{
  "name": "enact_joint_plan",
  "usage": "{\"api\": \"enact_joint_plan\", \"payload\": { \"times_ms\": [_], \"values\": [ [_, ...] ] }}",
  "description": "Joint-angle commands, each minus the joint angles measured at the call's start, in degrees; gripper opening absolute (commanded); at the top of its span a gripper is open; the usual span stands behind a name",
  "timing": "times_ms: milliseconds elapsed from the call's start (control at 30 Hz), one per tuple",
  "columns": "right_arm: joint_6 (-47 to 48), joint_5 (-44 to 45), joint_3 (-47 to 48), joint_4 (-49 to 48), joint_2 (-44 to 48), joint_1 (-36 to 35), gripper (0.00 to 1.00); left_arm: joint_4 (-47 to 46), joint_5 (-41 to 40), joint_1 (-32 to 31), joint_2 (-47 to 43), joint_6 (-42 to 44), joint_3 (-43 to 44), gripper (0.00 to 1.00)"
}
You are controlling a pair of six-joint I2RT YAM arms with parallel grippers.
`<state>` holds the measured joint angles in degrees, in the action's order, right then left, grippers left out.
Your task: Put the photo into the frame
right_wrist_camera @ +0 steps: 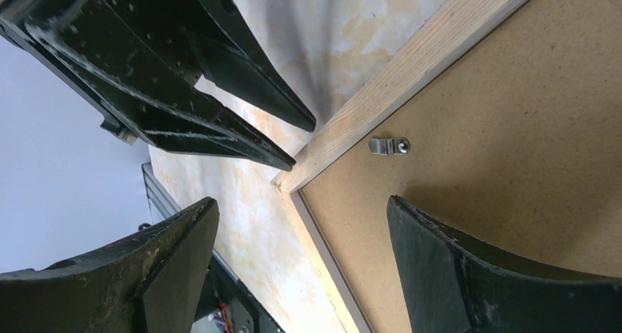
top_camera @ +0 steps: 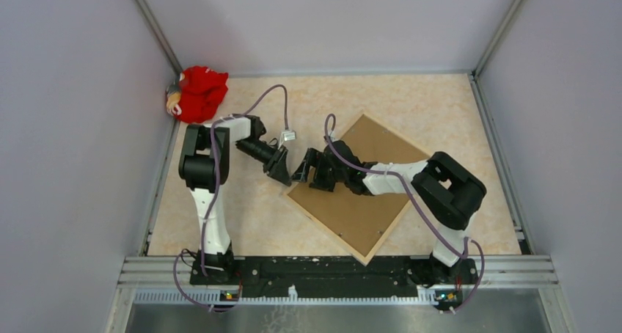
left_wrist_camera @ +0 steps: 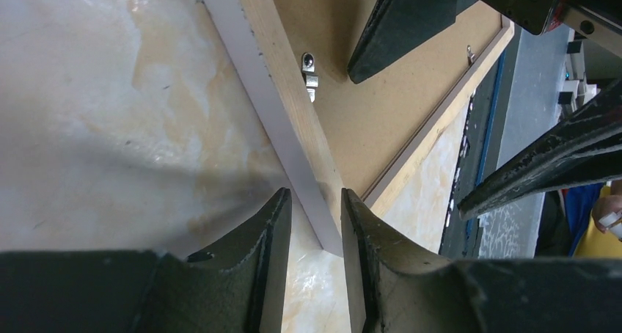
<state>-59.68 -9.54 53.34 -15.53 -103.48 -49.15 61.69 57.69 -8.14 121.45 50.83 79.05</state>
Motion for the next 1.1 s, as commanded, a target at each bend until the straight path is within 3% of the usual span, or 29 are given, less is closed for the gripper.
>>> {"api": "enact_joint_plan", "payload": {
  "times_ms": [0,333,1067],
  "values": [
    [-0.2,1.2,2.5,-2.4,-0.8,-0.9,0.84,-2.6,0.9,-0.7,-0.4,-0.8,-1.3,0.37],
    [-1.3,1.7,3.0,-3.7,-3.1,-0.6,0.84,-4.0,-0.2,-0.7,0.0,-1.8,-2.3,0.32],
    [1.9,5.8,5.6,-0.9,-5.5,0.7,0.73,-4.1,-0.1,-0.7,-0.3,-0.5,-3.5,0.32]
  ]
}}
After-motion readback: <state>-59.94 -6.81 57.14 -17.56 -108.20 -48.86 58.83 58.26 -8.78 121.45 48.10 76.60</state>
